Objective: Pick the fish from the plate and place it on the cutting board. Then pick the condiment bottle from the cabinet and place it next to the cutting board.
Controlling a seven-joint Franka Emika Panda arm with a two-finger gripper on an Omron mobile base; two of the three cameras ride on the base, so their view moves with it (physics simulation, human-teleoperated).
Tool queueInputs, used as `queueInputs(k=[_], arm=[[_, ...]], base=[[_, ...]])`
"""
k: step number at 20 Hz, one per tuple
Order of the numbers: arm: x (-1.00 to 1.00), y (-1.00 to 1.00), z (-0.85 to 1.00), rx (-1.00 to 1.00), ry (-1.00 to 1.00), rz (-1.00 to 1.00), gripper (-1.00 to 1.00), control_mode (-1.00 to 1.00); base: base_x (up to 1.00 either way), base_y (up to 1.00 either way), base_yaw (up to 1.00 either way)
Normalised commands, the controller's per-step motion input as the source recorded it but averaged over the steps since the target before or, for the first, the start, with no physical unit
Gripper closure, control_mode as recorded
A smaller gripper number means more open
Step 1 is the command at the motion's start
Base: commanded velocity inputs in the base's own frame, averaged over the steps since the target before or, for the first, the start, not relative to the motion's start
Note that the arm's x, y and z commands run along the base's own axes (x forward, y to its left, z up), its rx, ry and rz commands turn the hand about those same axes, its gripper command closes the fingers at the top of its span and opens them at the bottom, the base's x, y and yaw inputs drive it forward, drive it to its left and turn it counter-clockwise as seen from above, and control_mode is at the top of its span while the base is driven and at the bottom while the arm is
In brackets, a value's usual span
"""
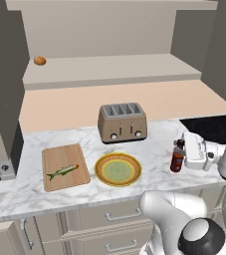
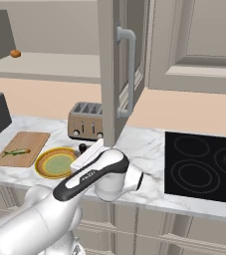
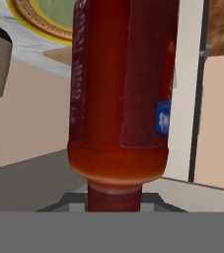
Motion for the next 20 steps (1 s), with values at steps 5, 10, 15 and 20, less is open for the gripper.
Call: queueInputs(k=[5, 10, 15, 20], arm=[[0.00, 0.01, -0.21, 0.00, -0.01, 0.00, 1.00, -1.00], [0.00, 0.04, -0.09, 0.00, 0.00, 0.00, 1.00, -1.00], [0.00, 0.08, -0.05, 0.00, 0.00, 0.00, 1.00, -1.00], [0.00, 0.10, -0.06, 0.00, 0.00, 0.00, 1.00, -1.00]], base=[[0.00, 0.00, 0.00], [0.00, 0.00, 0.00], [0.00, 0.00, 0.00], [0.00, 0.00, 0.00]])
